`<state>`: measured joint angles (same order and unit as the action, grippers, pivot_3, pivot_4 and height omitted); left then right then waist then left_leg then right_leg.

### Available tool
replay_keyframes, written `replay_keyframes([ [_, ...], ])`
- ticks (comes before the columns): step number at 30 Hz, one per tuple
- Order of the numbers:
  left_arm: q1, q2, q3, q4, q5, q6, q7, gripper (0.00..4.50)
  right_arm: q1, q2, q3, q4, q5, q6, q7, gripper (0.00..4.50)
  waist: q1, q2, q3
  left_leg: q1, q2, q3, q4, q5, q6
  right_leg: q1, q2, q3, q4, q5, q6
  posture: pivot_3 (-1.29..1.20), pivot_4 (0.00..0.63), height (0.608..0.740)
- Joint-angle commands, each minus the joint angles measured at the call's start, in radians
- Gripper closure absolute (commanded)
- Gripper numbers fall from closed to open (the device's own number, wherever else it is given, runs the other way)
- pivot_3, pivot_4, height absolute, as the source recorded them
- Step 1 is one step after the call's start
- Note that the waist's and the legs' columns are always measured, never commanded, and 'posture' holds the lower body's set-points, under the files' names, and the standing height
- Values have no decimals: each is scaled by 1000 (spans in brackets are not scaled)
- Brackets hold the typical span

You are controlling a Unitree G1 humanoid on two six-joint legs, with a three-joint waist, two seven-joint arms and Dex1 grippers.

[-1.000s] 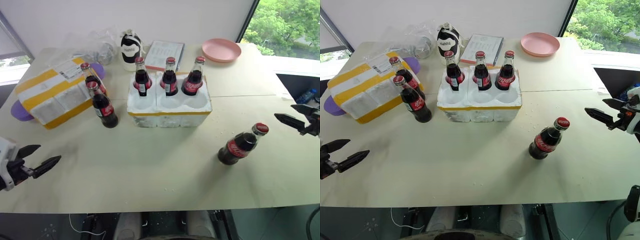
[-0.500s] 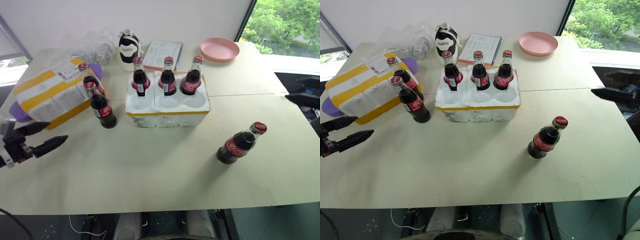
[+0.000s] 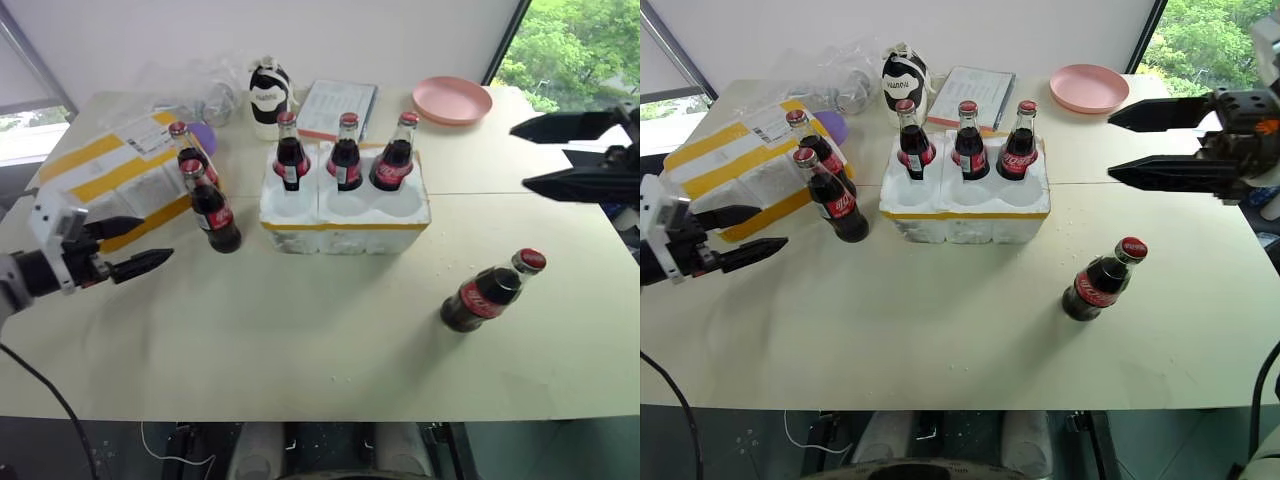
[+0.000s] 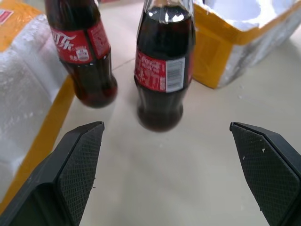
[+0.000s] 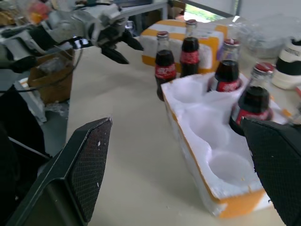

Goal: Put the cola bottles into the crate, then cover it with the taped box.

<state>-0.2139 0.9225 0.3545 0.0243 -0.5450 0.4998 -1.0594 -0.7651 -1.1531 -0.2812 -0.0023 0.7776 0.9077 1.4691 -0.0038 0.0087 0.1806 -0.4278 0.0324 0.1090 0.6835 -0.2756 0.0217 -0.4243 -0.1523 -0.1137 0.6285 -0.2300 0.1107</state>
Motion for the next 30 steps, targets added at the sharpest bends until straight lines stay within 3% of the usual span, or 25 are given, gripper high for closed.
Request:
replay_keyframes([
  [1,-74,-32,-66,50,46,-56,9,19,30,0,-56,-49,43,6,-36,0,-1,-1,0,0,0,1,0,1,-1,0,0,0,0,0,0,0,150,740],
  [8,-270,-133,-203,185,121,-96,13,19,88,4,-94,-115,103,33,-104,0,-3,-4,1,0,-1,2,0,3,-4,0,1,0,1,0,0,0,150,740],
  [21,-381,-198,-258,329,171,-137,-20,19,169,5,-156,-164,178,45,-201,0,-6,-6,1,0,-1,1,1,3,-4,0,1,0,1,0,0,0,150,740],
  [24,-377,-210,-251,317,161,-129,-23,805,170,5,-163,-159,192,47,-219,0,-6,-6,1,0,-1,1,1,3,-4,0,1,0,1,0,0,0,150,740],
  [26,-375,-213,-249,306,160,-124,-22,1625,173,5,-164,-158,198,46,-226,0,-5,-6,2,0,-1,1,1,3,-4,0,1,0,1,0,0,0,150,740],
  [30,-374,-206,-242,272,147,-96,-24,1656,186,6,-167,-160,204,40,-234,0,-4,-7,2,0,-1,1,1,3,-4,1,1,0,1,0,0,0,150,740],
])
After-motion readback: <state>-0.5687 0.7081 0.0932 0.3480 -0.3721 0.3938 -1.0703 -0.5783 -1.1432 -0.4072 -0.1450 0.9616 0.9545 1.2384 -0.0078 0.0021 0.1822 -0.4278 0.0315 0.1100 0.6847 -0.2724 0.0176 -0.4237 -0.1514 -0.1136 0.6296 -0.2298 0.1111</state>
